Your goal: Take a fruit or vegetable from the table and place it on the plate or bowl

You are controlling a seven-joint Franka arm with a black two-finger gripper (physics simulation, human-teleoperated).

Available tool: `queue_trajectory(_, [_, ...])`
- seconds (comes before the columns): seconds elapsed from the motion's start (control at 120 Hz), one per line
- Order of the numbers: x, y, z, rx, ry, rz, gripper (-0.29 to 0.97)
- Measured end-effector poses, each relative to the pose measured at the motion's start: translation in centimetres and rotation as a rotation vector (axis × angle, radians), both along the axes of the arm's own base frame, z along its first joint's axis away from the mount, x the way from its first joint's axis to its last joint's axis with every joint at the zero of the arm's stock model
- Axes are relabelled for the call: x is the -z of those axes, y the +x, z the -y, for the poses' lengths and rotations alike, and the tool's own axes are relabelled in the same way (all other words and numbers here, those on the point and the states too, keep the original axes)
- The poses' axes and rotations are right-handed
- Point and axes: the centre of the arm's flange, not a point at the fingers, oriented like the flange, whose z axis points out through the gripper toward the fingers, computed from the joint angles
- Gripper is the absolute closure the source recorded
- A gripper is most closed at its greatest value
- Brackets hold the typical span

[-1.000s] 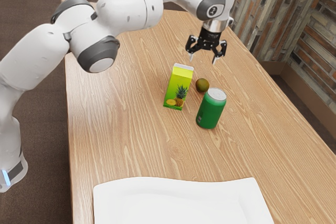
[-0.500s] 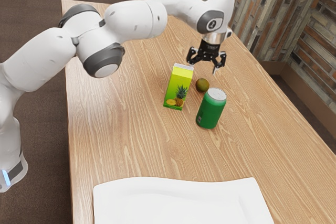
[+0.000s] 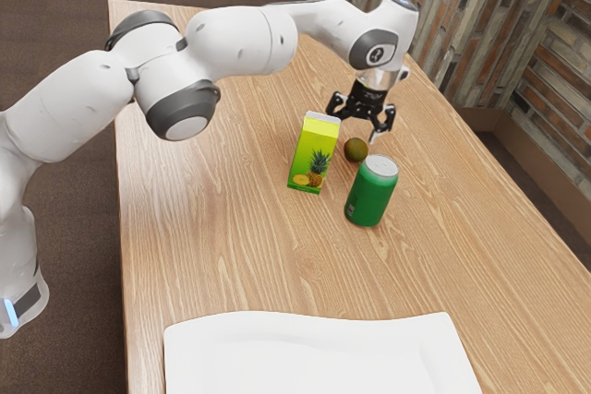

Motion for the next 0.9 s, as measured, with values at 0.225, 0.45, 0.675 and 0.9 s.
queue_trajectory(0.225, [0.8, -0.3, -0.4, -0.012, 0.009, -0.038, 0.00])
queue_trajectory(0.45, [1.7, -0.2, -1.1, -0.028, 0.015, -0.050, 0.00])
queue_trajectory(0.675, [3.1, 0.1, -1.0, -0.031, 0.022, -0.057, 0.02])
queue_trajectory(0.9, [3.5, 0.3, -1.0, -0.033, 0.025, -0.057, 0.23])
